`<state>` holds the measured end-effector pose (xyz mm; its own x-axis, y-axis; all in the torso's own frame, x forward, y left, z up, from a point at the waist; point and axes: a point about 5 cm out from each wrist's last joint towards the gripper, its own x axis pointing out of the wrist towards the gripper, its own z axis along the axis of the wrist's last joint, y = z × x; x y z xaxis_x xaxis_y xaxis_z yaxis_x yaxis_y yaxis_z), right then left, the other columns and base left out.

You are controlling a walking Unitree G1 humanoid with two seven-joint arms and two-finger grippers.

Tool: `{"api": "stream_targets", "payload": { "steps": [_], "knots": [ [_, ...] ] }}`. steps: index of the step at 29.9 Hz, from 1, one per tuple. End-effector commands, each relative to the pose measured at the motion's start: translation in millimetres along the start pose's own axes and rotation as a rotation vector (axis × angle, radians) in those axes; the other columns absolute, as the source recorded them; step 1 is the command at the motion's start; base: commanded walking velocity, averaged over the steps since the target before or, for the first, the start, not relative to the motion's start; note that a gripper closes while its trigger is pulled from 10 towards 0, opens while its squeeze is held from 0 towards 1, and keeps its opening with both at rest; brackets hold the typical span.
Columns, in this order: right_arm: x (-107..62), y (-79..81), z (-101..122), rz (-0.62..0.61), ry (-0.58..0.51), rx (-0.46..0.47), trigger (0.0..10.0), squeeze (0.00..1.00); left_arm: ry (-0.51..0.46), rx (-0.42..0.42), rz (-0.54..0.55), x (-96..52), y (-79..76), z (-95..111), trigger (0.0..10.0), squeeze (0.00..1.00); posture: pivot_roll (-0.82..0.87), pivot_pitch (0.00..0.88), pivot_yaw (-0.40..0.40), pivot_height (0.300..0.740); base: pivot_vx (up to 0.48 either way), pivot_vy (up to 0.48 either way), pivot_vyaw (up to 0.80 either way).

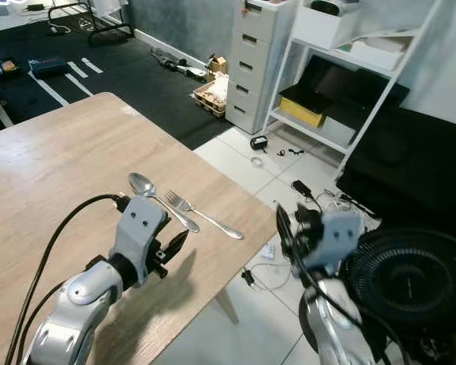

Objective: Setting the table

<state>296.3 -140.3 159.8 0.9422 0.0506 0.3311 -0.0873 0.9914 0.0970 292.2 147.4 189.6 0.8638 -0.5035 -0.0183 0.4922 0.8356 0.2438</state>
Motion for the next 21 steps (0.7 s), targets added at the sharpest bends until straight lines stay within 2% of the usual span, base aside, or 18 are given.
{"api": "stream_targets", "payload": {
  "steps": [1,4,7,12,21],
  "knots": [
    [-2.6,-5.4,2,-0.038,-0.003,-0.015,10.0,0.0,0.008,-0.007,-0.019,0.8,-4.1,-4,10.0,0.0,0.13,0.128,0.088,0.74,0.0,0.0,0.0],
    [-9.5,-18.1,-6,-0.127,0.039,-0.056,10.0,0.0,-0.011,-0.019,0.027,8.2,-4.6,-3,10.0,0.0,0.12,0.117,0.1,0.74,0.0,0.0,0.0],
    [-12.3,-21.7,-8,-0.151,0.063,-0.069,10.0,0.0,-0.021,-0.023,0.07,12.5,-4.6,-3,10.0,0.0,0.12,0.113,0.103,0.74,0.0,0.0,0.0],
    [-8.6,-19.8,-5,-0.14,0.074,-0.072,10.0,0.0,-0.033,-0.037,0.131,16.8,-5.2,-4,10.0,0.0,0.13,0.106,0.097,0.74,0.0,0.0,0.0],
    [-5.1,-16.5,-5,-0.127,0.083,-0.079,10.0,0.0,-0.035,-0.051,0.172,18.8,-6.1,-6,10.0,0.0,0.13,0.108,0.089,0.74,0.0,0.0,0.0]
  ]
}}
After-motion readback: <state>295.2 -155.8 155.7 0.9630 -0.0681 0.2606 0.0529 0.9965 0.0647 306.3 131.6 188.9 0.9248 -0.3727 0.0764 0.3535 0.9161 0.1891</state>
